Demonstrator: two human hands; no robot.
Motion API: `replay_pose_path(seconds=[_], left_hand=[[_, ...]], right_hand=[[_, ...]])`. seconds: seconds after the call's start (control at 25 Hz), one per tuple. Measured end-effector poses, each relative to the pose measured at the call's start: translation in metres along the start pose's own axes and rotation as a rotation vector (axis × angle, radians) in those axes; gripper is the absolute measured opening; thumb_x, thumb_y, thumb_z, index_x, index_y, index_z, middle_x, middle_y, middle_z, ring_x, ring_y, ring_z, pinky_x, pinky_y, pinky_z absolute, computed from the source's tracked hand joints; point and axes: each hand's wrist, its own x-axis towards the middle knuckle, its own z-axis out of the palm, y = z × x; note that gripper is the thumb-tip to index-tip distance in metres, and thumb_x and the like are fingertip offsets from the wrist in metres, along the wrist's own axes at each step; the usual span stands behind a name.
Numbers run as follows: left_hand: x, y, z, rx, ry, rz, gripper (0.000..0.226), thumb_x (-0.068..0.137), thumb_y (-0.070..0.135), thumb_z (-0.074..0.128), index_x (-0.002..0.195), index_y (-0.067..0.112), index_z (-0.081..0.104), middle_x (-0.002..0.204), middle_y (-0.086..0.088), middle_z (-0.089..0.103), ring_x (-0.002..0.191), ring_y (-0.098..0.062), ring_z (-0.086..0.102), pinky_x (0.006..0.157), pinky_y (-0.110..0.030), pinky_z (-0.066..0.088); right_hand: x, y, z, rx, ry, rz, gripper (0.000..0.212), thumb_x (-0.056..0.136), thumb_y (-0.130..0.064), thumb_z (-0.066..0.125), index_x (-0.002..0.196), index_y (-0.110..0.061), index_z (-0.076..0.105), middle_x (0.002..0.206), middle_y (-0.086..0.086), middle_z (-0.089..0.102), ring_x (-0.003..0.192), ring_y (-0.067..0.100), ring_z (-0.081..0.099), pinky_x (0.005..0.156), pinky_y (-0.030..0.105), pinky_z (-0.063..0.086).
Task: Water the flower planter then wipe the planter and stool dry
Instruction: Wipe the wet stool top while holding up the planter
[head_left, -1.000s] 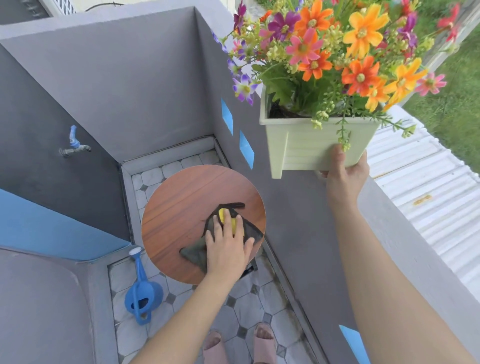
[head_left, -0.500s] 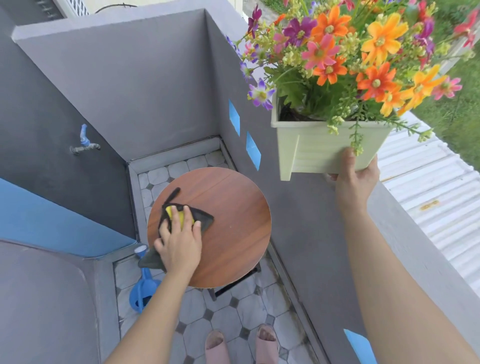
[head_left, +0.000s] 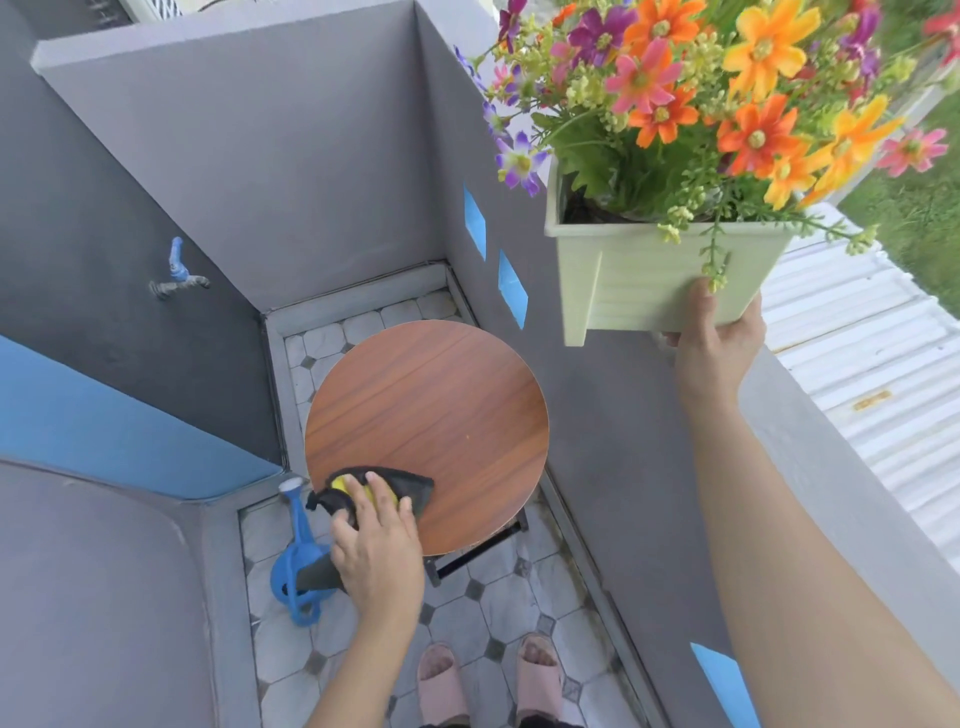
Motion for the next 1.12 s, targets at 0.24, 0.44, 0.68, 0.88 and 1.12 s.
replay_pose_path(seconds=[0.24, 0.44, 0.68, 0.88, 1.12], left_hand=[[-0.028, 0.079, 0.024, 0.077, -0.087, 0.412, 0.053, 0.086, 0.034, 0.033, 0.118, 0.006, 0.063, 0.124, -0.016, 0.061, 0.090, -0.035, 0.055, 0.059, -0.042, 0.054], [0.009, 0.144, 0.026, 0.042, -0.170, 0.522, 0.050, 0.086, 0.037, 0.038, 0.117, 0.009, 0.065, 0.124, -0.013, 0.063, 0.090, -0.031, 0.054, 0.062, -0.036, 0.053], [0.098, 0.168, 0.020, -0.001, -0.090, 0.379, 0.050, 0.098, 0.038, 0.037, 0.143, 0.017, 0.037, 0.152, -0.008, 0.031, 0.116, -0.032, 0.044, 0.091, -0.039, 0.039], [0.160, 0.139, 0.009, -0.016, 0.009, 0.249, 0.052, 0.099, 0.041, 0.023, 0.147, 0.020, 0.024, 0.156, -0.004, 0.020, 0.120, -0.032, 0.035, 0.096, -0.041, 0.032], [0.208, 0.062, -0.010, -0.044, 0.057, -0.030, 0.052, 0.099, 0.041, 0.022, 0.142, 0.016, 0.035, 0.151, -0.008, 0.031, 0.125, -0.037, 0.031, 0.100, -0.046, 0.027]], right_hand=[[0.003, 0.004, -0.002, -0.030, 0.007, -0.022, 0.006, 0.078, -0.051, 0.061, 0.084, -0.053, 0.062, 0.082, -0.008, 0.059, 0.080, 0.023, 0.057, 0.069, 0.062, 0.052], [0.001, 0.003, -0.003, -0.031, -0.006, -0.011, 0.008, 0.077, -0.051, 0.061, 0.085, -0.050, 0.062, 0.077, -0.018, 0.063, 0.080, 0.020, 0.058, 0.067, 0.061, 0.053], [0.004, 0.008, -0.002, -0.007, -0.009, -0.001, 0.011, 0.077, -0.047, 0.061, 0.085, -0.053, 0.062, 0.081, -0.017, 0.063, 0.082, 0.022, 0.058, 0.069, 0.064, 0.052], [0.002, 0.007, 0.000, -0.005, 0.017, 0.018, 0.009, 0.075, -0.045, 0.060, 0.083, -0.044, 0.062, 0.075, -0.025, 0.065, 0.079, 0.013, 0.059, 0.068, 0.061, 0.055], [-0.002, -0.001, 0.003, 0.009, 0.017, 0.008, 0.022, 0.072, -0.050, 0.058, 0.086, -0.034, 0.054, 0.076, -0.009, 0.055, 0.074, 0.021, 0.051, 0.048, 0.028, 0.052]])
